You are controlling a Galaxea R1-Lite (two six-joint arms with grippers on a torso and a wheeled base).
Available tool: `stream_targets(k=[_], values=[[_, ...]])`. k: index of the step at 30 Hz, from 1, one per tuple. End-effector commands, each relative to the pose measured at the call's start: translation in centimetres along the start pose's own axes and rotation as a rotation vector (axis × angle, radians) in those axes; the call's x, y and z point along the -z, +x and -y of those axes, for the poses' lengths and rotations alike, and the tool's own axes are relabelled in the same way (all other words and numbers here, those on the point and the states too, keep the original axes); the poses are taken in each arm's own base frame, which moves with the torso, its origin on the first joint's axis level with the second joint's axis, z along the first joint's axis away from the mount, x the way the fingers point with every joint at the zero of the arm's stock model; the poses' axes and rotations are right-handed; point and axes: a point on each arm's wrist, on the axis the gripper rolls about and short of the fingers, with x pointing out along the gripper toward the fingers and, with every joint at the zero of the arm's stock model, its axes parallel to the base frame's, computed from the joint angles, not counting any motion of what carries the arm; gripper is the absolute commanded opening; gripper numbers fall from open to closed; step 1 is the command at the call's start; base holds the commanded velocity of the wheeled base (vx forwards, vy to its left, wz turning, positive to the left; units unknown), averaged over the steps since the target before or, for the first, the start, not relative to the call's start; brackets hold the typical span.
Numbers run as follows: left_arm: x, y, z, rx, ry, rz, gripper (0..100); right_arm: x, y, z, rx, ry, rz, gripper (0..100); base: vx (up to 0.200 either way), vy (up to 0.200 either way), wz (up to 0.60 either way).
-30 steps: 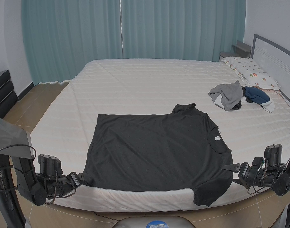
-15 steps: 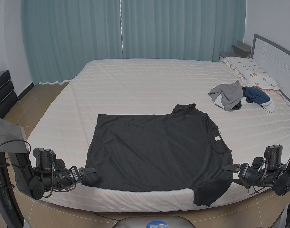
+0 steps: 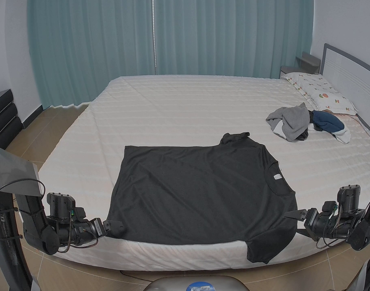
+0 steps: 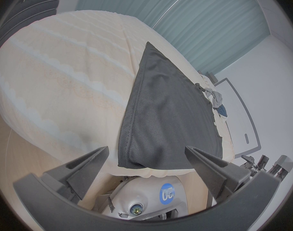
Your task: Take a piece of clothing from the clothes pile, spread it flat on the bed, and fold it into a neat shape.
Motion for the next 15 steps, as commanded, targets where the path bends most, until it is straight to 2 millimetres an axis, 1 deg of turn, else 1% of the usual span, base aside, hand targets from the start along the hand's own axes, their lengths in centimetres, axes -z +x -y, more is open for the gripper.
stream_targets(k=[1,10,15], values=[[0.1,0.2,0.0,-0.003,0.002,-0.004,100,0.0,0.1,0.1,0.002,0.001,-0.004,100,0.0,0.0,0.0],[0.0,1.7,0.8,0.017,0.037,-0.014,100,0.0,0.1,0.1,0.003,0.002,-0.005,100,0.0,0.0,0.0],[0.1,1.7,0.8,0.015,0.036,-0.016,100,0.1,0.2,0.1,0.005,0.003,-0.007,100,0.0,0.0,0.0]])
